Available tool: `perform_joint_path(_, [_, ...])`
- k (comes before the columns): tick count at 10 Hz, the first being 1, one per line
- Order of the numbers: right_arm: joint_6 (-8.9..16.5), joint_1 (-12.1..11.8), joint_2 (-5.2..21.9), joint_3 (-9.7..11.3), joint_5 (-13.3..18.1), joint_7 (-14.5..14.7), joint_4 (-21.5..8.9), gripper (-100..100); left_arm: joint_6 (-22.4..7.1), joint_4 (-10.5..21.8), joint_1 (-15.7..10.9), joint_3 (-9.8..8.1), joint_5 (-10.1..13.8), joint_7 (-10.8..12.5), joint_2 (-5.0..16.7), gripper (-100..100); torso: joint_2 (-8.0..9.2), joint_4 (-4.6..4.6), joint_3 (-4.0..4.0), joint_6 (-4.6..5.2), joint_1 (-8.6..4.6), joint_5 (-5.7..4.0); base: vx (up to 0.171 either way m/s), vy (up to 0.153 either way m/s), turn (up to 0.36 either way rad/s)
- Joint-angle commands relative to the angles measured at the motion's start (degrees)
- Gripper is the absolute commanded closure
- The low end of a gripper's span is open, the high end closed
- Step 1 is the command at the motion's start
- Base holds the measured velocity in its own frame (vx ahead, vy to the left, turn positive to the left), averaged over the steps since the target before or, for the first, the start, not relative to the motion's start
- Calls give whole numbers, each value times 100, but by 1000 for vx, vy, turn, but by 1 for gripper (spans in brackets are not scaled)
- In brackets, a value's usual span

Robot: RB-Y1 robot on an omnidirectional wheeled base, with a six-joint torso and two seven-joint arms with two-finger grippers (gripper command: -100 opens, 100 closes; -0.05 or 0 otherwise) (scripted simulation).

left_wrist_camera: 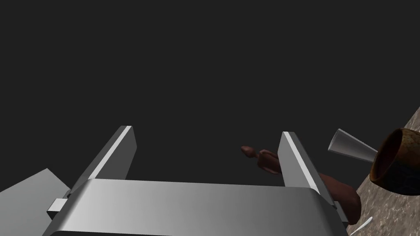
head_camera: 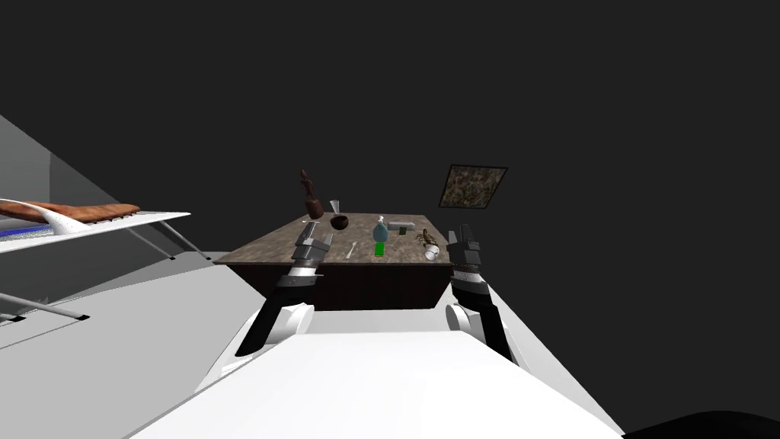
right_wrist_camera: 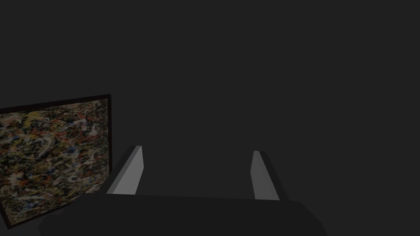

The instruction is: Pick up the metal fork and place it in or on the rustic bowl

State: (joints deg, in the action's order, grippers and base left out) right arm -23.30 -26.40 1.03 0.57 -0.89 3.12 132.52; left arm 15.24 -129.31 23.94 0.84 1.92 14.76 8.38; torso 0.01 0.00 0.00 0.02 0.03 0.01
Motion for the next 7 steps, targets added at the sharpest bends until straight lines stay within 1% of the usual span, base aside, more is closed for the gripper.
perform_joint_path(1, [0,0,0,0,0,0,0,0,-192,14,-17,-42,24,100,71,-100,0,0,0,0,0,0,-5,8,-75])
perform_joint_path(2, [0,-1,0,-1,0,0,0,0,-419,45,-83,-136,74,287,212,-100,0,0,0,-3,1,0,-6,6,-167])
perform_joint_path(3, [0,0,0,0,0,0,0,0,-501,45,-83,-136,74,287,212,-100,0,0,0,0,1,0,-5,9,-82])
perform_joint_path(4, [0,-1,0,-1,0,0,0,0,-706,84,-156,-239,128,491,356,-100,0,0,0,-4,2,1,-4,6,-145])
perform_joint_path(5, [0,0,0,0,0,0,0,0,-835,84,-156,-239,128,491,356,-100,0,0,0,-1,1,0,-4,8,-108])
perform_joint_path(6, [0,-1,0,0,0,0,0,0,-1015,132,-234,-349,185,711,500,-100,-1,0,0,-3,1,1,-5,7,-185])
perform_joint_path(7, [0,0,0,0,0,0,0,0,-1171,132,-234,-349,185,711,500,-100,0,0,0,-1,2,0,-4,9,-109])
